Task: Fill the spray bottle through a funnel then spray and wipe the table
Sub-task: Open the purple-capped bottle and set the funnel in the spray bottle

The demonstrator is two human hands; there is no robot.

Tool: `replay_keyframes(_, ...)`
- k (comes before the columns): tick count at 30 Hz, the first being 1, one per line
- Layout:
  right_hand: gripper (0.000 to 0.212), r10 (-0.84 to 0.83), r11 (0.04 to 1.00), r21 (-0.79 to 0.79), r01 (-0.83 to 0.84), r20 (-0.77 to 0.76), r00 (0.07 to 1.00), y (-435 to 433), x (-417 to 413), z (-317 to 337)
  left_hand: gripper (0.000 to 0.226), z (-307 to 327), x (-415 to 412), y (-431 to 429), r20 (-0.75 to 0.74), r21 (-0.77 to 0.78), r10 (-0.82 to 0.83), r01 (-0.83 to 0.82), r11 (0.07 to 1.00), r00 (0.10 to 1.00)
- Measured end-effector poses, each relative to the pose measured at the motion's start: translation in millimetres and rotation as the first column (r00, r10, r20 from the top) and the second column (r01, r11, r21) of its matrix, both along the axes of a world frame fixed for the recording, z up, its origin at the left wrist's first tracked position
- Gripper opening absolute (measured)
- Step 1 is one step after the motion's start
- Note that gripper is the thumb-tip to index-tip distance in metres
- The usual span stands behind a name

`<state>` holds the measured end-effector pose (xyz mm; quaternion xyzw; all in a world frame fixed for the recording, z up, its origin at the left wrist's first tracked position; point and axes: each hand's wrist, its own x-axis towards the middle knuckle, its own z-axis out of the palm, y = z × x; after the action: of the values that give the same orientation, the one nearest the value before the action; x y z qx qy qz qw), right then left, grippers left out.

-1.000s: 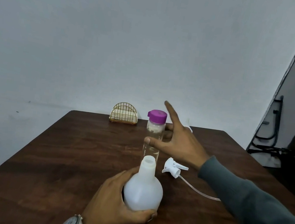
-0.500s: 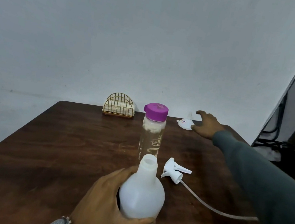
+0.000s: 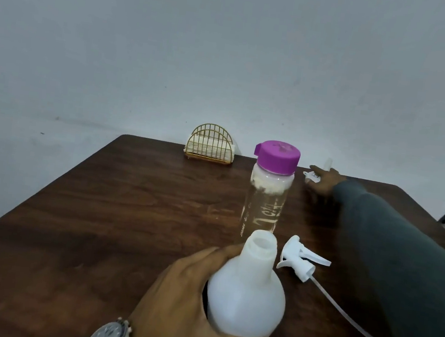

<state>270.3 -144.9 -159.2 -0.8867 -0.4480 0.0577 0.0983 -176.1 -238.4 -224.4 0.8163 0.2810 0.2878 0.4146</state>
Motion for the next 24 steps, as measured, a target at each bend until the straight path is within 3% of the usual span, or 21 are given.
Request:
replay_keyframes(1, 0.064, 0.003, 1.0, 0.002, -0.003, 0.003, 1.0, -2, -2, -2, 0.089, 14, 3, -9, -0.023, 0.025, -0.022, 0.023, 0.999, 0.999)
replay_keyframes(3, 0.061, 0.008, 1.0, 0.027, -0.009, 0.02, 1.0, -6, -7, -5, 0.086, 39, 1, -27, -0.073, 0.202, -0.073, 0.086, 0.975, 0.995)
replay_keyframes(8, 0.059, 0.067, 0.997, 0.039, -0.068, 0.04, 0.997, -24, -24, -3, 0.088, 45, 1, -31, -0.01, 0.236, -0.052, 0.053, 0.97, 0.999)
replay_keyframes(12, 0.069, 0.073, 0.997, 0.022, -0.073, 0.024, 0.997, -53, -39, 8, 0.088, 46, -2, -35, 0.018, 0.282, -0.041, 0.035, 0.959, 0.999)
replay_keyframes(17, 0.05, 0.122, 0.969, 0.226, -0.103, -0.072, 0.99, -112, -86, 40, 0.088, 45, 0, -34, 0.014, 0.283, -0.026, 0.021, 0.959, 1.0)
replay_keyframes(19, 0.038, 0.154, 0.933, 0.351, -0.074, -0.205, 0.967, -140, -113, 59, 0.088, 43, 0, -33, 0.011, 0.271, -0.022, 0.018, 0.962, 1.0)
replay_keyframes(20, 0.033, 0.159, 0.908, 0.42, 0.001, -0.344, 0.925, -156, -129, 69, 0.089, 43, 0, -34, 0.013, 0.27, -0.019, 0.014, 0.963, 1.0)
replay_keyframes(22, 0.029, 0.221, 0.848, 0.496, 0.187, -0.652, 0.726, -189, -163, 89, 0.09, 44, -1, -36, 0.012, 0.27, -0.014, 0.01, 0.963, 1.0)
replay_keyframes(24, 0.035, 0.314, 0.806, 0.512, 0.295, -0.794, 0.521, -223, -192, 105, 0.09, 43, -2, -38, 0.019, 0.264, -0.013, 0.007, 0.964, 1.0)
